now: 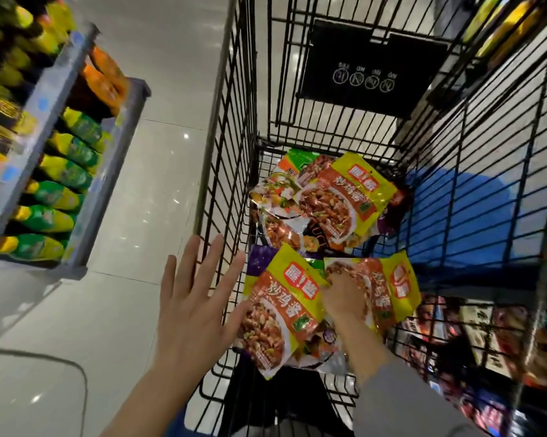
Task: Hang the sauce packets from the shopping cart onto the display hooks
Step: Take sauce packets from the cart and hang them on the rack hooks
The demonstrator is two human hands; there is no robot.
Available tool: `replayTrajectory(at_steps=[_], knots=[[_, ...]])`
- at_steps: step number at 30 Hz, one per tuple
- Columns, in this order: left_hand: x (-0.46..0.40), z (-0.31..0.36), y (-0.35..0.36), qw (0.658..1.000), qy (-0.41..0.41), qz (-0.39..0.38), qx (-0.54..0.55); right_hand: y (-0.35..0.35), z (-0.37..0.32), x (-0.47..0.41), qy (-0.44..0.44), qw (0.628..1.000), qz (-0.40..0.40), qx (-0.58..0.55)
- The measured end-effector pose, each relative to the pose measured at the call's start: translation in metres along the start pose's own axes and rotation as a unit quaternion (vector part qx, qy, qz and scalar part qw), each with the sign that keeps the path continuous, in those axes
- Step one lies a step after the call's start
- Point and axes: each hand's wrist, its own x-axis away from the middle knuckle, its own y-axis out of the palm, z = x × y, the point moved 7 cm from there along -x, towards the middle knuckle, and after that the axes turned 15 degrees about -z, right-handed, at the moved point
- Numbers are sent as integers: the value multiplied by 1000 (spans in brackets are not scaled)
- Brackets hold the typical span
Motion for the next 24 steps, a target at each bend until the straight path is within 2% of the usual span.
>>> replayTrajectory(at_steps=[3, 6, 9, 13, 17, 20, 24], knots=[[1, 1, 1, 1000, 4, 1, 11, -11, 27, 22, 21, 995, 85, 51], [1, 1, 2, 1000, 11, 6, 21, -18, 77, 28, 64, 986, 152, -20], [2, 2, 0, 999, 23, 19, 23, -39, 97, 33, 29, 971, 235, -13], [3, 4, 0, 999, 41, 27, 15, -58, 103, 29, 72, 972, 213, -73], [3, 4, -1, 998, 41, 32, 23, -70, 95, 15, 125, 982, 140, 33], [2, 3, 0, 998, 44, 33, 27, -73, 95, 6, 129, 985, 108, 43], [3, 1, 1, 998, 39, 32, 31, -76, 94, 11, 102, 986, 133, 23]])
